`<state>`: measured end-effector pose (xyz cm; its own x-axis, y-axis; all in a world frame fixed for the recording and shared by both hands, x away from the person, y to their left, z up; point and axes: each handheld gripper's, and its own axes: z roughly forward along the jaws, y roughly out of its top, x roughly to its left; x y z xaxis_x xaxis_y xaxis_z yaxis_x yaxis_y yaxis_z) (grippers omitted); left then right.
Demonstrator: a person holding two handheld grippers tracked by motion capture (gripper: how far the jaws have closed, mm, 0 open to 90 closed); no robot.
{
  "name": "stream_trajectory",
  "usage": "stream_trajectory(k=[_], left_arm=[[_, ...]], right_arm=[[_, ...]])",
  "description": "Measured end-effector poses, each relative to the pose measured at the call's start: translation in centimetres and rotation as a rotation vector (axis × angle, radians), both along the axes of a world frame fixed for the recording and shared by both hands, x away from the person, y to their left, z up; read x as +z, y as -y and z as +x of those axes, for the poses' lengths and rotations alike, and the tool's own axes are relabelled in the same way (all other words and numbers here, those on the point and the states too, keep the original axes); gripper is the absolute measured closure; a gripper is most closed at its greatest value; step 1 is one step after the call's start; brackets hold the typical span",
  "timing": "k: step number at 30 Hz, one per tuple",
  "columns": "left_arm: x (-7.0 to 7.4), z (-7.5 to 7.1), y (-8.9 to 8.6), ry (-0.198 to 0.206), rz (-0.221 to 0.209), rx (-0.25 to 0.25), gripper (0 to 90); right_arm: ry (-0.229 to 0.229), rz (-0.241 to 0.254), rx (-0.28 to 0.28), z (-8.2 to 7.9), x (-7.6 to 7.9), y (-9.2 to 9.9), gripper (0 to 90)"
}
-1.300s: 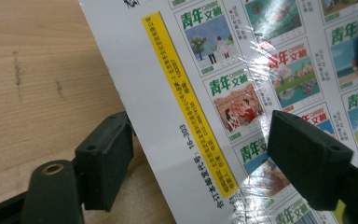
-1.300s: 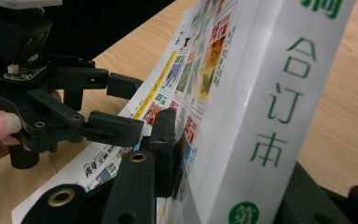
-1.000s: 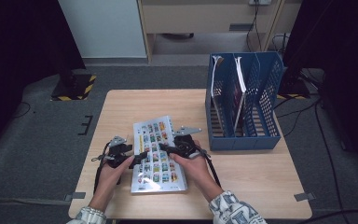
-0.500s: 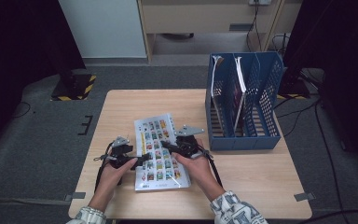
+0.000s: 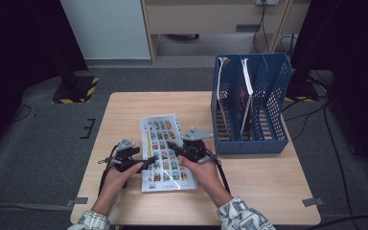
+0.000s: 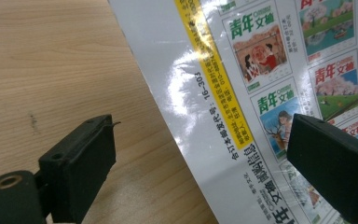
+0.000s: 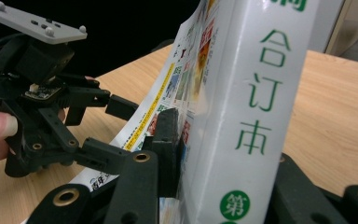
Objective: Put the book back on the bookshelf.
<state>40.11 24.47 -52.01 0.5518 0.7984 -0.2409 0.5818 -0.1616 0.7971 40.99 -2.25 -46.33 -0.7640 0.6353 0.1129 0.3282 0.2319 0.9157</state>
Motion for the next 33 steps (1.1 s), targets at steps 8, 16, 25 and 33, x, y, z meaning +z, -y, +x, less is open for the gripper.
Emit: stream_trajectory(k=[8, 16, 25, 33], left_arm=[[0.1, -0.1, 0.2, 0.004, -0.036, -0.042, 10.9], [0.4, -0.3, 0.6, 0.018, -0.061, -0.100, 11.4], [0.4, 0.3, 1.1, -0.001, -0.084, -0.143, 21.8], [0.9, 0.3, -0.6, -0.018, -0.114, -0.118, 50.0]], right_arm=[[0.044, 0.003, 0.012, -0.3, 0.6, -0.2, 70.7], [0.098, 0.022, 0.033, -0.7, 1.4, -0.5, 71.3], [0.124, 0.043, 0.043, -1.2, 1.9, 0.1, 71.7], [0.134, 0.043, 0.057, -1.0, 2.0, 0.1, 72.2]])
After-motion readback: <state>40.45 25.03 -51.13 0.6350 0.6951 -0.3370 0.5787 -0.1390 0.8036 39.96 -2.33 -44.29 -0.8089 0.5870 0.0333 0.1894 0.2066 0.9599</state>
